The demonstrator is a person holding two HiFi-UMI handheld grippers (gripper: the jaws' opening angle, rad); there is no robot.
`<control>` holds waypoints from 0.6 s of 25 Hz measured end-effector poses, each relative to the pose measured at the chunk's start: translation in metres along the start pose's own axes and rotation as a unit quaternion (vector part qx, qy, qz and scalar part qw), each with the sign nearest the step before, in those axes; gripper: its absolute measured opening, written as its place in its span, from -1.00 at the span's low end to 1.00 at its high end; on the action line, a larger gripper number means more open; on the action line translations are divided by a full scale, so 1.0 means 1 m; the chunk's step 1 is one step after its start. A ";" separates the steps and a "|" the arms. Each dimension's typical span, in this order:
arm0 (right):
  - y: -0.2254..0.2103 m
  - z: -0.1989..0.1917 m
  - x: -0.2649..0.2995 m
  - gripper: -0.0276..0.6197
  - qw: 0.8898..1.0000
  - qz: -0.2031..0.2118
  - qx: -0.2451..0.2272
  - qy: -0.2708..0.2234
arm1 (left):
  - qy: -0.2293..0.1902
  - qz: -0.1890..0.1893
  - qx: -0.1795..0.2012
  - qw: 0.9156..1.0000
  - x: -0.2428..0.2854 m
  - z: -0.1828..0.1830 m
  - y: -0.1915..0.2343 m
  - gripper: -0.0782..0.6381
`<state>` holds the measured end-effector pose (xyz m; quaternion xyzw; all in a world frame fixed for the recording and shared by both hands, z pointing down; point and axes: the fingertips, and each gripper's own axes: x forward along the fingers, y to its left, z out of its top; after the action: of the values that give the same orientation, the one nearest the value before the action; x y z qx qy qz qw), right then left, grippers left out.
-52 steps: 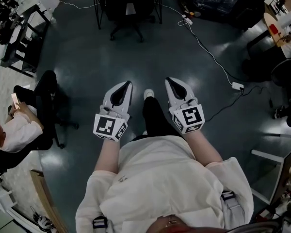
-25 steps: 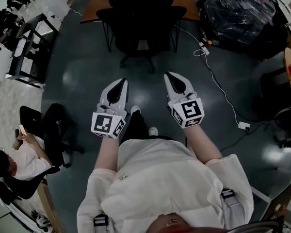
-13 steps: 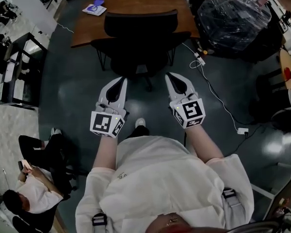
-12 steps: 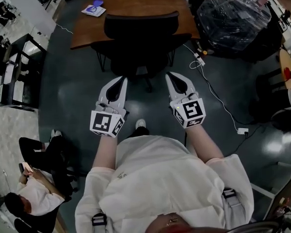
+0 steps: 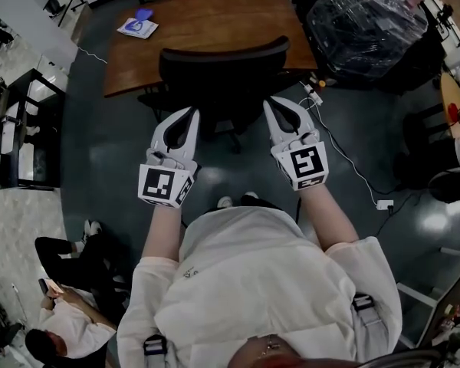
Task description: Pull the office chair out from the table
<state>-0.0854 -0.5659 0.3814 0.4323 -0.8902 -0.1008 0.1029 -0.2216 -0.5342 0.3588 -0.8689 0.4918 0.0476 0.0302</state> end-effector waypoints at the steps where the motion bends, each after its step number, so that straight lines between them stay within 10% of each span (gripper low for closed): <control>1: -0.004 0.007 0.005 -0.94 1.000 0.003 -0.015 -0.003 | -0.002 0.000 0.017 1.000 0.006 0.005 0.003 -0.73; 5: -0.025 0.039 0.024 -0.86 0.995 0.002 -0.100 -0.013 | 0.024 -0.007 0.151 0.988 0.029 0.024 0.016 -0.73; 8: -0.039 0.057 0.039 -0.51 0.986 0.010 -0.165 -0.009 | 0.065 -0.014 0.256 0.965 0.048 0.038 0.025 -0.36; 12: -0.049 0.049 0.058 -0.23 0.956 0.027 -0.290 0.038 | 0.134 -0.038 0.394 0.909 0.072 0.033 0.034 -0.09; 15: -0.045 0.048 0.069 -0.22 0.906 0.030 -0.420 0.049 | 0.187 -0.054 0.458 0.867 0.084 0.018 0.042 -0.07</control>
<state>-0.1061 -0.6437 0.3300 0.3268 -0.7715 -0.4412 0.3214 -0.2159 -0.6257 0.3313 -0.7755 0.4068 -0.3480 0.3347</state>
